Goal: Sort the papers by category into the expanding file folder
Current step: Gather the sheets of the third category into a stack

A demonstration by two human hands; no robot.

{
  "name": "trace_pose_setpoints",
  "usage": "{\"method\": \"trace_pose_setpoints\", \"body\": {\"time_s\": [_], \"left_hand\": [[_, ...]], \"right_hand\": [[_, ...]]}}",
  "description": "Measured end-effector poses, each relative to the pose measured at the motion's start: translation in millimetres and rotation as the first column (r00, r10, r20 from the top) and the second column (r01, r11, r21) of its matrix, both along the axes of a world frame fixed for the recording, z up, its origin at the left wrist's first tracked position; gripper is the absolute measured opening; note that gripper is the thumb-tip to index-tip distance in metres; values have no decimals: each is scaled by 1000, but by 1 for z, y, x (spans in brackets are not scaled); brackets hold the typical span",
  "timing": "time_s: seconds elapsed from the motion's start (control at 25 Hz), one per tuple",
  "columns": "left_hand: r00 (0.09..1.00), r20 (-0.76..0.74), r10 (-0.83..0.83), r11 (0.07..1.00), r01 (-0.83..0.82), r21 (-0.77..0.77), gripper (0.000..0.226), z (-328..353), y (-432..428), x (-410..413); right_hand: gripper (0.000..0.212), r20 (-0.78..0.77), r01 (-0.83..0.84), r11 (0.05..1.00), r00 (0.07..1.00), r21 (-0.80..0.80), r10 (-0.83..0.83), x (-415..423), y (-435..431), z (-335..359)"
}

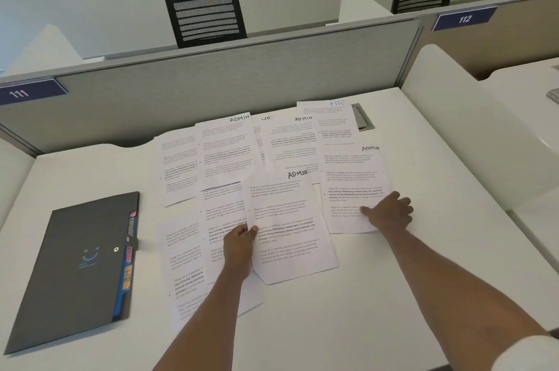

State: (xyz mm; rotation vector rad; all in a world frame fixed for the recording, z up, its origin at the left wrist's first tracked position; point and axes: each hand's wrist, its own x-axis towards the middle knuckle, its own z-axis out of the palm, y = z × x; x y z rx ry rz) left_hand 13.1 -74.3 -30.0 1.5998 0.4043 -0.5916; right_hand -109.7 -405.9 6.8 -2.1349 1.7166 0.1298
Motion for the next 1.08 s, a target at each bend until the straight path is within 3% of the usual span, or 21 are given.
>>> {"method": "trace_pose_setpoints", "body": {"time_s": [0.2, 0.36, 0.6, 0.72, 0.88, 1.0, 1.08], "left_hand": [[1000, -7, -2, 1000, 2, 11, 2, 2, 0, 0], [1000, 20, -23, 999, 22, 47, 1, -1, 1, 0], [998, 56, -15, 998, 12, 63, 3, 4, -1, -1], [998, 55, -39, 995, 34, 91, 7, 9, -2, -1], [998, 19, -58, 994, 56, 99, 19, 13, -3, 6], [998, -12, -60, 996, 61, 70, 14, 20, -4, 7], [998, -16, -59, 998, 60, 32, 11, 27, -3, 3]], "right_hand": [[70, 45, 54, 993, 997, 105, -59, -2, -6, 4], [40, 275, 63, 989, 956, 134, -99, -4, -3, 11], [28, 522, 44, 989, 852, -143, 37, 17, 19, 56], [22, 675, 40, 986, 734, -164, 82, 28, 38, 76], [24, 794, -6, 989, 597, 150, -117, 33, 73, 80], [25, 748, -109, 902, 605, 418, -273, 21, 98, 57], [25, 703, -162, 844, 644, 511, -302, 7, 115, 37]]}}
